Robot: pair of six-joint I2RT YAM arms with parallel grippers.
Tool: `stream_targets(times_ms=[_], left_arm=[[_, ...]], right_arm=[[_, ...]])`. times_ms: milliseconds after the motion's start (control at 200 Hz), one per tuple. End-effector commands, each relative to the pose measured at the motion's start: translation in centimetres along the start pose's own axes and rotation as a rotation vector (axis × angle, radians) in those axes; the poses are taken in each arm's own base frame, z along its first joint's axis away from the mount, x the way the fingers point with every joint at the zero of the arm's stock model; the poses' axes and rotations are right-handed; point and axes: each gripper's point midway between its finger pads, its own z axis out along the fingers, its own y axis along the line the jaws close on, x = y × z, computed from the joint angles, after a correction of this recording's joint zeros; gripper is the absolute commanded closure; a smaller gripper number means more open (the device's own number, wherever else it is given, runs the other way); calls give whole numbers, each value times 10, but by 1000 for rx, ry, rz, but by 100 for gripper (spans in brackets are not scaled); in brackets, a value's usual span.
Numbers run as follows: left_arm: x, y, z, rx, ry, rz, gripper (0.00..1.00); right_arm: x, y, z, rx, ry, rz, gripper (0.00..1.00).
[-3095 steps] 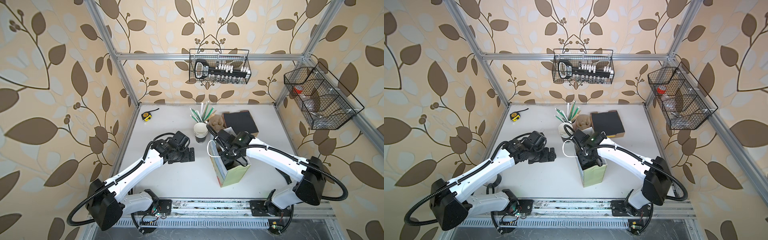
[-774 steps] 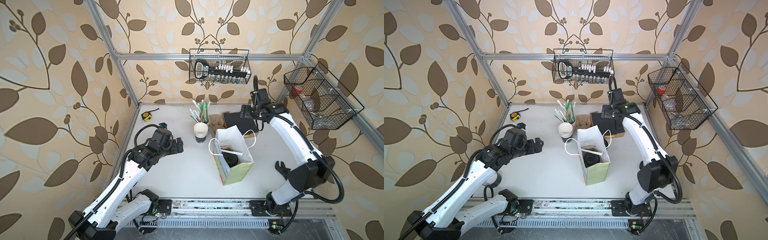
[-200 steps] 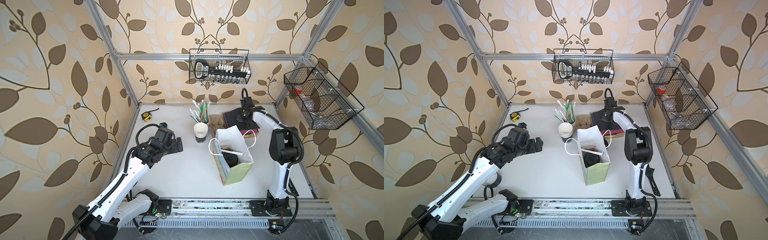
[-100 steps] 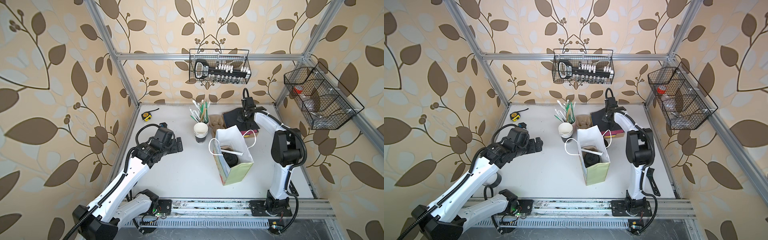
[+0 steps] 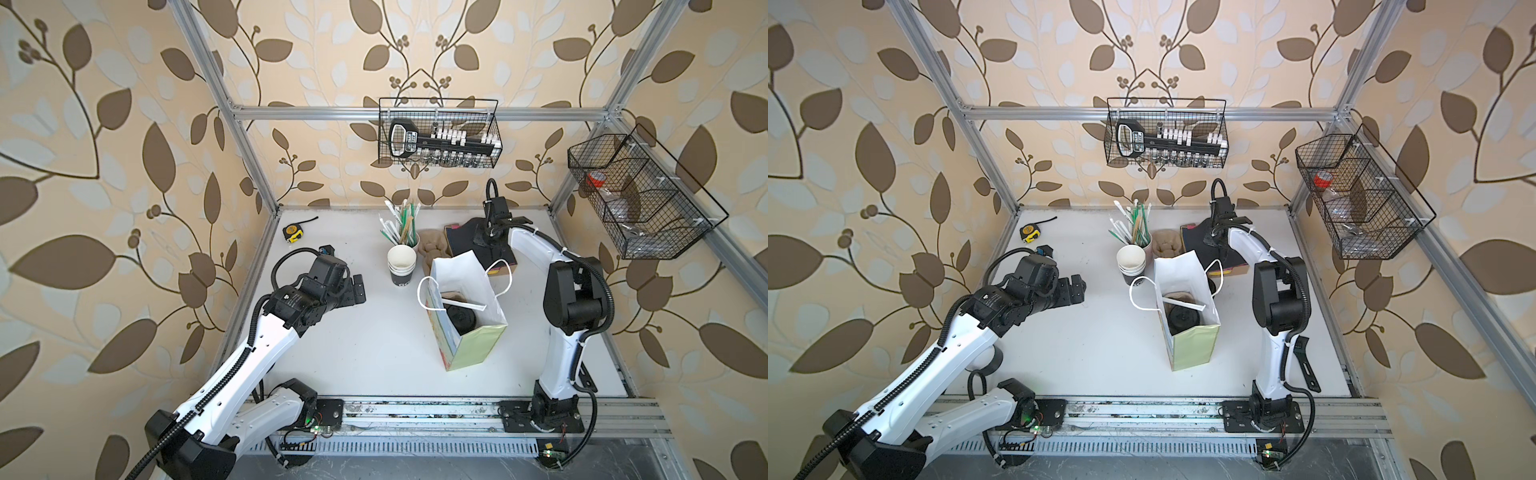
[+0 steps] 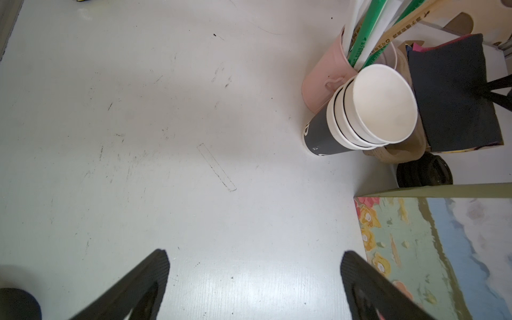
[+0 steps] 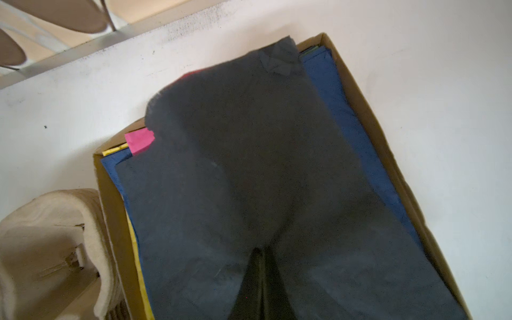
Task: Pack a coffee takeout order
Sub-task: Pick up the napkin from the napkin box.
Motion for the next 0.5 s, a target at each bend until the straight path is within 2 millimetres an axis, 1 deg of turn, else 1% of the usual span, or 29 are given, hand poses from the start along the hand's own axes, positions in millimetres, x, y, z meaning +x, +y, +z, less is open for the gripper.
stream_targets(times_ms=[0, 220, 355, 495], left_arm=[[-8, -1, -4, 10, -29, 0, 1], [-8, -1, -4, 12, -30, -1, 1], [-8, 0, -4, 12, -31, -2, 1], [-8, -1, -3, 14, -29, -2, 1]], right_arm=[[-7, -2, -15, -14, -38, 21, 100], [-23, -3, -43, -40, -116, 43, 100], [-27, -5, -56, -50, -144, 54, 100], [-35, -6, -77, -72, -187, 71, 100]])
